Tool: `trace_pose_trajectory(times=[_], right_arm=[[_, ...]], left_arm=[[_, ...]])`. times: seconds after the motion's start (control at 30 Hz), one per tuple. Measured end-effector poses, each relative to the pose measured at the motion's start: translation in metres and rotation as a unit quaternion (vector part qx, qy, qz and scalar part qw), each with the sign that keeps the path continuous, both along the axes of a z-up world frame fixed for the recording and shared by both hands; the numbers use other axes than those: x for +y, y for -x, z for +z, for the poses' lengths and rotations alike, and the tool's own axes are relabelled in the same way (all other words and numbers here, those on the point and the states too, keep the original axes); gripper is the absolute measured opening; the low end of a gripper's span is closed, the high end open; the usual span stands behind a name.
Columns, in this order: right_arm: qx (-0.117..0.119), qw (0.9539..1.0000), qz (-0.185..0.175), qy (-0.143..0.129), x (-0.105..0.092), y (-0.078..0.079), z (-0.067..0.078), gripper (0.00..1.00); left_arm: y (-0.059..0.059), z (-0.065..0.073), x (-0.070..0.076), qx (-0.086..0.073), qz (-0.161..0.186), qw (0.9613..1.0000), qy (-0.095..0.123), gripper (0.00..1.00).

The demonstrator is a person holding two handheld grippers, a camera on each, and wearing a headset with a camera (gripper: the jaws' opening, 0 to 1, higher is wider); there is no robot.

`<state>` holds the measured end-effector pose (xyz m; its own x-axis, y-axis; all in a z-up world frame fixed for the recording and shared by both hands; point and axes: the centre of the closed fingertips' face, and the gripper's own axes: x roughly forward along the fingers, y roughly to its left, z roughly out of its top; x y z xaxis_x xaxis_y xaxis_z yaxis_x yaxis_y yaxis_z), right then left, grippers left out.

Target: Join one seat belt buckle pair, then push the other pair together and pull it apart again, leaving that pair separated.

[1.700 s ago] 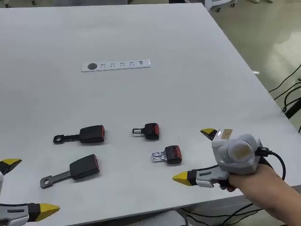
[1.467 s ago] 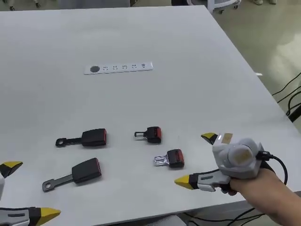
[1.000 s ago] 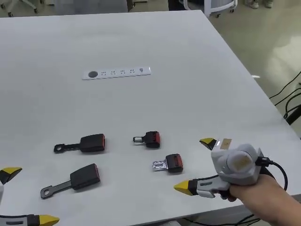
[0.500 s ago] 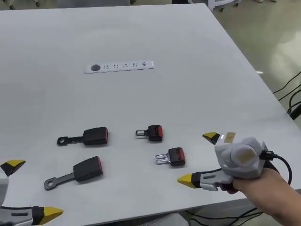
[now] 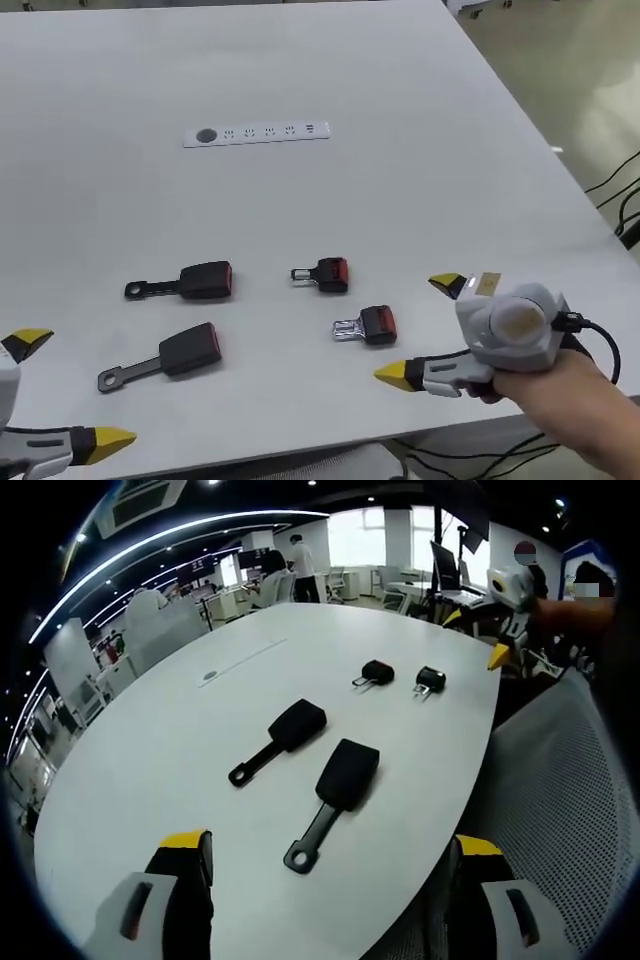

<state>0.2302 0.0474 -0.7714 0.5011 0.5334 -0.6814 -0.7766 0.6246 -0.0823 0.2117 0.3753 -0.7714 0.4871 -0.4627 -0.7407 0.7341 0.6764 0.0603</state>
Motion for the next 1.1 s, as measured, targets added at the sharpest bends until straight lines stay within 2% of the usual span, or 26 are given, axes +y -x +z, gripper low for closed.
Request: trace_pose_trajectory(times=[0.07,0.4,0.8,0.83,0.93,1.0,1.1], right_arm=[[-0.001,1.0000,0.001,0.000,0.001,0.000,0.001,0.88],[-0.002,1.0000,0.005,0.004,0.000,0.001,0.001,0.86],[-0.007,0.9993,0.027,0.026,0.004,0.001,-0.002,0.83],[-0.011,0.9990,0.031,0.030,0.004,-0.001,-0.001,0.82],[-0.017,0.9987,0.038,0.031,0.006,-0.004,0.001,0.77],[-0.017,0.9982,0.045,0.035,0.006,-0.006,-0.001,0.74],[-0.017,0.9973,0.059,0.039,0.008,-0.006,-0.003,0.68]], left_arm=[[0.003,-0.001,-0.001,0.006,-0.006,1.0000,-0.005,0.95],[0.007,-0.005,-0.004,0.010,-0.015,0.9998,-0.010,0.96],[-0.002,-0.003,-0.007,-0.001,-0.022,0.9996,-0.017,0.88],[-0.004,-0.002,-0.008,-0.009,-0.029,0.9993,-0.020,0.85],[-0.005,-0.005,-0.011,-0.003,-0.032,0.9992,-0.022,0.81],[-0.006,-0.006,-0.015,-0.009,-0.039,0.9989,-0.025,0.80],[-0.008,-0.008,-0.020,-0.009,-0.045,0.9986,-0.025,0.77]])
